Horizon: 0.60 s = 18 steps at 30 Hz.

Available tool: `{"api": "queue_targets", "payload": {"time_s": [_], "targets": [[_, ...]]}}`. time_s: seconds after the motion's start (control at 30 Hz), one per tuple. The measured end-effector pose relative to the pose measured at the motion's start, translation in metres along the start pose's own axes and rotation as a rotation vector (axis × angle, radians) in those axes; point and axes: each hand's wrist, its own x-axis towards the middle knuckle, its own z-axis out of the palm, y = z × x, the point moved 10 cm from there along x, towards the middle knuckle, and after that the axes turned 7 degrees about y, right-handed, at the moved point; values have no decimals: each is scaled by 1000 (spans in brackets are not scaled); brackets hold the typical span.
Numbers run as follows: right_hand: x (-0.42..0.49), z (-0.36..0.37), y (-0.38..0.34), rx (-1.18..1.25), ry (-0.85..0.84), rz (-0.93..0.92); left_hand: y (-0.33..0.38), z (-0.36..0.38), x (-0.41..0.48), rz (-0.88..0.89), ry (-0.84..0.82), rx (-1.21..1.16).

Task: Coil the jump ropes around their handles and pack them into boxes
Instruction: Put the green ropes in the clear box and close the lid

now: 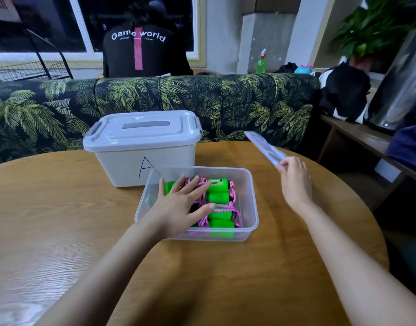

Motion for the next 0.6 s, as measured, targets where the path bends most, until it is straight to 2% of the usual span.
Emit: {"api": "queue_targets", "payload": {"time_s": [0.13, 0.23, 0.3, 0.37, 0.47, 0.53, 0.6], "targets": [[0, -39, -3, 260, 156, 173, 2, 1, -5, -29, -29, -38], [-4, -67, -23, 452, 240, 132, 4, -1, -15, -38, -31, -80], [-9, -88, -46, 592, 283, 80, 2, -16, -20, -33, 62, -117], [-15, -107, -71, 729, 308, 61, -9, -43, -22, -49, 236, -216], [-20, -111, -97, 947, 243, 158, -36, -90, -32, -107, 528, -520], [-23, -100, -109, 1060, 134, 272, -57, -109, -39, -208, 607, -791], [-28, -87, -121, 1152, 29, 357, -77, -115, -42, -278, 618, -1077]]}}
